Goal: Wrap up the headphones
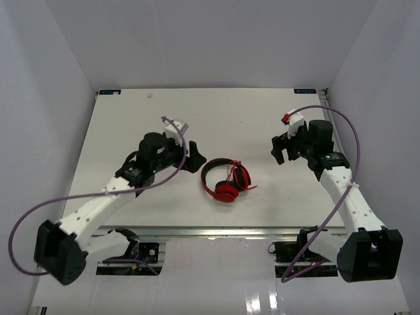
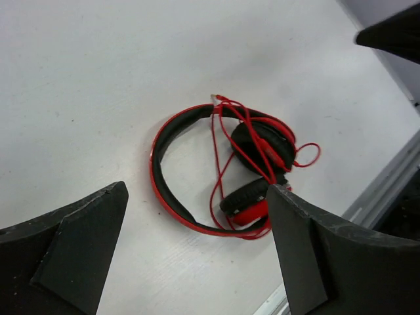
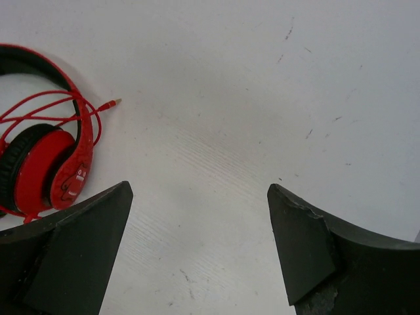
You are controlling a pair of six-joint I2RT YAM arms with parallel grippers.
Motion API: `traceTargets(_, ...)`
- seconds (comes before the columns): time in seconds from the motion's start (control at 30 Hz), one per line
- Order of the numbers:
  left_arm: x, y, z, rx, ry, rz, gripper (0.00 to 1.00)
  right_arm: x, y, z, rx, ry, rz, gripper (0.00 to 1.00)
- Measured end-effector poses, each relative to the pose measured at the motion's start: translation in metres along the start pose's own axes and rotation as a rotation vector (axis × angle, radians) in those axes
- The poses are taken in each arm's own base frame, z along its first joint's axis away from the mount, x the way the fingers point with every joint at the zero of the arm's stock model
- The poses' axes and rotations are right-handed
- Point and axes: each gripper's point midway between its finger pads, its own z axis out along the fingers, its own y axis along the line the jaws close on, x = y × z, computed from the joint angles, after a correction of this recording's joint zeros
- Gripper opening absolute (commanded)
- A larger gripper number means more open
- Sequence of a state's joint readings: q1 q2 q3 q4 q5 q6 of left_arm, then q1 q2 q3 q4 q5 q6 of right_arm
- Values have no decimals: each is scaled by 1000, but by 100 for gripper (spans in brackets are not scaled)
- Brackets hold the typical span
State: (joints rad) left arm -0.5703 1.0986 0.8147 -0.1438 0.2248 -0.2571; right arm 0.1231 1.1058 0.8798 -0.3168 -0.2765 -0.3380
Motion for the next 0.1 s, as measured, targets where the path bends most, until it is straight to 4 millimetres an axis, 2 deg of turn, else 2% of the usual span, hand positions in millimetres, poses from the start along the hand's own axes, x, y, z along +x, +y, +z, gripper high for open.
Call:
traceTargets(0.03, 0, -5, -14, 17, -43, -2, 98, -2, -1, -2, 16, -11, 23, 90)
traceTargets(0.1, 3, -11, -28, 44, -97, -16, 98, -4, -3, -5, 43, -32, 63, 90)
